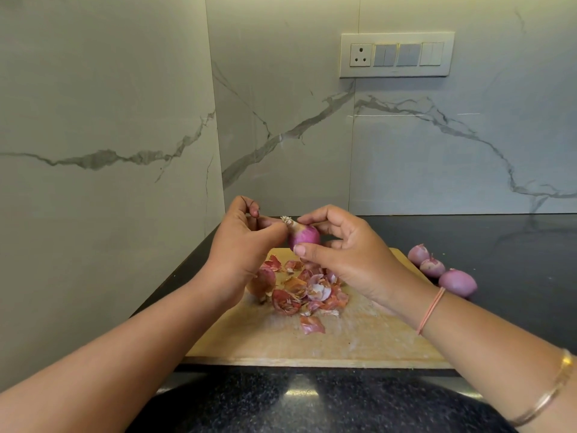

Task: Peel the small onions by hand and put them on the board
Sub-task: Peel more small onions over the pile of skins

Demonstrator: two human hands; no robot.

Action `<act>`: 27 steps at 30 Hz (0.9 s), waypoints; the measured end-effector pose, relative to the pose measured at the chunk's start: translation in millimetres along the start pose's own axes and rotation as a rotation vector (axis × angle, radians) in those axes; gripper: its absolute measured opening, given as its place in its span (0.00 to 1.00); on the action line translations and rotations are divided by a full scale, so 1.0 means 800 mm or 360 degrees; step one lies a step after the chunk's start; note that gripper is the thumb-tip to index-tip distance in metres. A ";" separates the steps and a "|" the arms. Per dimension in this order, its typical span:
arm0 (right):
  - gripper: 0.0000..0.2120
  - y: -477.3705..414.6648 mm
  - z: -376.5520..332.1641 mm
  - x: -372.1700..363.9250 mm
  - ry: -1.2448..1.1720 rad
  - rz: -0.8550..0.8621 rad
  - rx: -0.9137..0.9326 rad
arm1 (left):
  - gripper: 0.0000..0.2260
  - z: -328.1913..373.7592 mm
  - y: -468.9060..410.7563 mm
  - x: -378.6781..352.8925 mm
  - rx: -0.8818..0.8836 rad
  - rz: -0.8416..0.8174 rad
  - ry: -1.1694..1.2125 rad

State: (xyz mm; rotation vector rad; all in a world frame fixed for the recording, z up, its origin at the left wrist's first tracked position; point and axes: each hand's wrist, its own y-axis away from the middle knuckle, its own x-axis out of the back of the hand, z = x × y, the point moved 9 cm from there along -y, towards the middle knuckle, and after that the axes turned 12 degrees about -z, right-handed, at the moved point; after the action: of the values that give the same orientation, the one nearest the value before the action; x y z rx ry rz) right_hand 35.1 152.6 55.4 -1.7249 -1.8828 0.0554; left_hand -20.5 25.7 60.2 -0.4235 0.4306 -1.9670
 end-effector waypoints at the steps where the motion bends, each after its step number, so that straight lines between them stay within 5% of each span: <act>1: 0.13 0.000 0.001 -0.001 -0.0058 -0.0026 -0.0017 | 0.15 0.000 0.000 0.001 -0.0003 0.0012 -0.0023; 13: 0.09 -0.002 0.022 -0.012 -0.0734 -0.0215 -0.0236 | 0.11 0.014 0.002 0.002 -0.0142 0.0028 -0.0467; 24: 0.19 -0.003 0.014 0.002 -0.0908 -0.0115 -0.0177 | 0.09 0.007 -0.002 0.017 -0.0040 0.0112 -0.0615; 27: 0.11 -0.003 0.017 0.005 -0.0882 -0.0092 -0.0184 | 0.10 0.009 0.000 0.010 -0.0064 0.0066 -0.0620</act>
State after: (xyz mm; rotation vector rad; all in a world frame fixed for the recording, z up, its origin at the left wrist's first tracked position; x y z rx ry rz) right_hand 26.9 160.3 46.6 -1.8626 -2.3655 0.4512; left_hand -20.0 17.4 67.6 -0.7986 0.2266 -1.7838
